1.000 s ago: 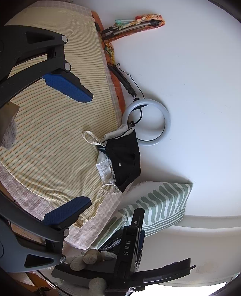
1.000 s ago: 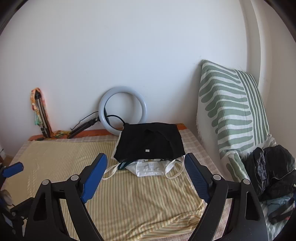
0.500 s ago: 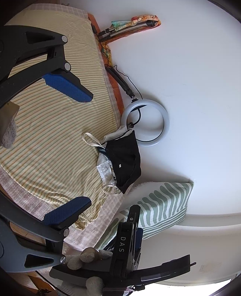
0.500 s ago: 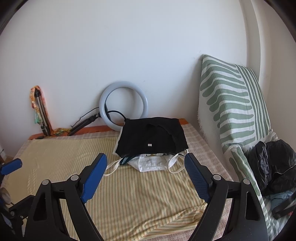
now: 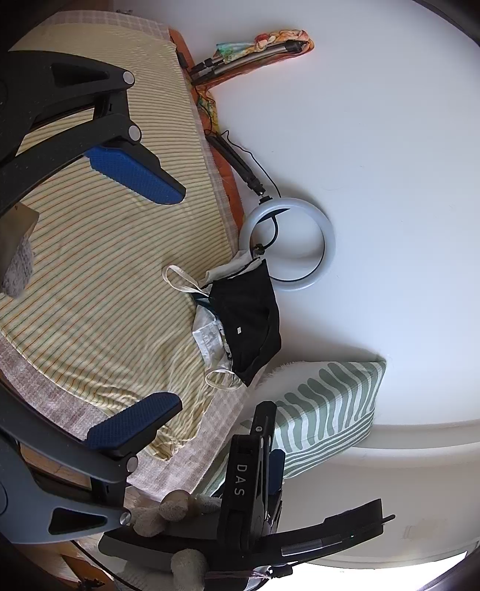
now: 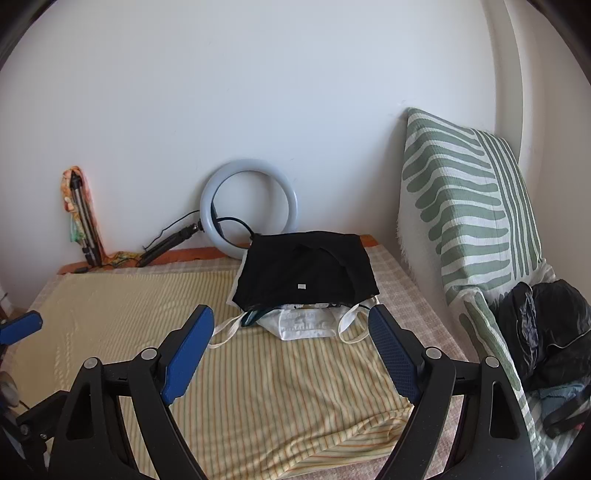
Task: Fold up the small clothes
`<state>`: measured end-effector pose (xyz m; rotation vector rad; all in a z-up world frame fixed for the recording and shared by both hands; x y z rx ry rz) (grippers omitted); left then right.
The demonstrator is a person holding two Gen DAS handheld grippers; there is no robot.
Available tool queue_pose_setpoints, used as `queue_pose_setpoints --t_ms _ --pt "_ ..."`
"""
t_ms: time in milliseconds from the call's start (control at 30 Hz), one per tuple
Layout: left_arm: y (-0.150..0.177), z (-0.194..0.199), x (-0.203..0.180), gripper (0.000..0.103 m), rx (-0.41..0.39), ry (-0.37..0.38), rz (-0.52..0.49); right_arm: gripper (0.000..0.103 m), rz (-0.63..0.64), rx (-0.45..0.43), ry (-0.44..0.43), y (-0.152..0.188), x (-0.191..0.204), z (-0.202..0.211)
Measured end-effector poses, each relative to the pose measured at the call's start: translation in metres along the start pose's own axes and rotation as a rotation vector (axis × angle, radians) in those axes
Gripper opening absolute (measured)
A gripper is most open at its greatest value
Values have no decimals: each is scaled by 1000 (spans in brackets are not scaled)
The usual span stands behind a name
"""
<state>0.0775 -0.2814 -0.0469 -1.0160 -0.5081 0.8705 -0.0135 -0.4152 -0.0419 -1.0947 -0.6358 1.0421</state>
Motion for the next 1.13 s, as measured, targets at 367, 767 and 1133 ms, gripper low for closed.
queue_pose_setpoints --t_ms 367,767,1133 --pt "1 1 2 103 0 -3 -29 86 12 -2 -9 2 2 0" --pt "0 4 8 103 -11 -11 -44 86 16 11 -6 5 3 -3" --pt "1 4 10 103 -11 -12 -45 86 19 21 -10 9 3 -7"
Point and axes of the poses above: each gripper's, at about its wrist camera, not at the fingertips, and z roughly against the way its jaws point, x to its left, y to its underside, the point moved 3 cm from there along -z, roughly the way its jaws point, and after that the axes turned 2 degrees about -x, right-handed, at the moved point
